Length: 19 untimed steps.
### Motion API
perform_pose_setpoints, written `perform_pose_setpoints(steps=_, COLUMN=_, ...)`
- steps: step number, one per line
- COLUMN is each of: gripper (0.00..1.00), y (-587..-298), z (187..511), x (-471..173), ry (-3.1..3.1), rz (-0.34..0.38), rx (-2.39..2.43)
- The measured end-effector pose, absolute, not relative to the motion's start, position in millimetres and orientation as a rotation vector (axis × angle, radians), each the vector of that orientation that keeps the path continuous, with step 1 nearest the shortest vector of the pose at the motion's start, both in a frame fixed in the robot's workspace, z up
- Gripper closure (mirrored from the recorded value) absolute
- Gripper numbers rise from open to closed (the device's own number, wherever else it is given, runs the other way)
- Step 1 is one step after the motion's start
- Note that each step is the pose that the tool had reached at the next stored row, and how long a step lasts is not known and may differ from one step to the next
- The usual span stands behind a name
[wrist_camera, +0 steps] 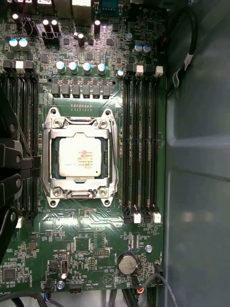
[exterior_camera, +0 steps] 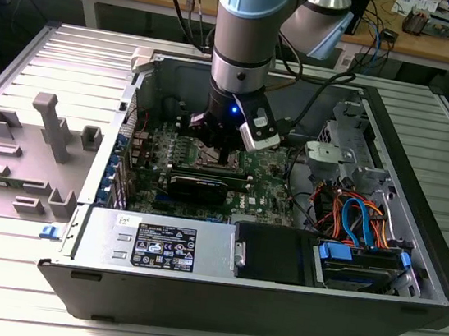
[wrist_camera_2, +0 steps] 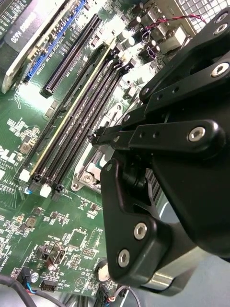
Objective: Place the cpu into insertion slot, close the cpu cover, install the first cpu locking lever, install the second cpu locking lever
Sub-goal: 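Install the second cpu locking lever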
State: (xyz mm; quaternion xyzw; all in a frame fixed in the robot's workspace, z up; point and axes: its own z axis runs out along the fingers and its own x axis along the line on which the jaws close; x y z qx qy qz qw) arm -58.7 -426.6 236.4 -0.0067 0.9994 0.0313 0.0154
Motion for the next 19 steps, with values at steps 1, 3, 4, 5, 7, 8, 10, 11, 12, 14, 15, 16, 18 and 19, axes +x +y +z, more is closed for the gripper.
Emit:
perform_pose_setpoints(steps=1, gripper=0.89, y=-426.6, z=236.4, x=-58.7, ry=3.109, rz=0.099, rx=-0.021)
perform_pose_setpoints(steps=3, gripper=0.89, y=-426.6, z=236.4, x=-58.7, ry=3.109, rz=0.101, rx=-0.021)
perform_pose_setpoints(steps=4, gripper=0.89, y=-426.6, z=236.4, x=-58.7, ry=3.109, rz=0.101, rx=-0.021)
perform_pose_setpoints(steps=5, gripper=0.89, y=-426.6, z=236.4, x=-58.7, ry=3.109, rz=0.102, rx=-0.021)
perform_pose_setpoints(steps=7, gripper=0.89, y=-426.6, z=236.4, x=-58.7, ry=3.109, rz=0.105, rx=-0.021)
perform_pose_setpoints(steps=8, gripper=0.89, y=-426.6, z=236.4, x=-58.7, ry=3.109, rz=0.105, rx=-0.021)
perform_pose_setpoints(steps=10, gripper=0.89, y=-426.6, z=236.4, x=-58.7, ry=3.109, rz=0.108, rx=-0.021)
perform_pose_setpoints(steps=11, gripper=0.89, y=-426.6, z=236.4, x=-58.7, ry=3.109, rz=0.109, rx=-0.021)
perform_pose_setpoints(steps=12, gripper=0.89, y=-426.6, z=236.4, x=-58.7, ry=3.109, rz=0.110, rx=-0.021)
perform_pose_setpoints(steps=14, gripper=0.89, y=-426.6, z=236.4, x=-58.7, ry=3.109, rz=0.113, rx=-0.021)
perform_pose_setpoints(steps=15, gripper=0.89, y=-426.6, z=236.4, x=-58.7, ry=3.109, rz=0.114, rx=-0.021)
perform_pose_setpoints(steps=16, gripper=0.89, y=-426.6, z=236.4, x=-58.7, ry=3.109, rz=0.115, rx=-0.021)
perform_pose_setpoints(steps=18, gripper=0.89, y=-426.6, z=236.4, x=-58.7, ry=3.108, rz=0.118, rx=-0.021)
perform_pose_setpoints(steps=19, gripper=0.89, y=-426.6, z=236.4, x=-58.7, ry=3.108, rz=0.120, rx=-0.021)
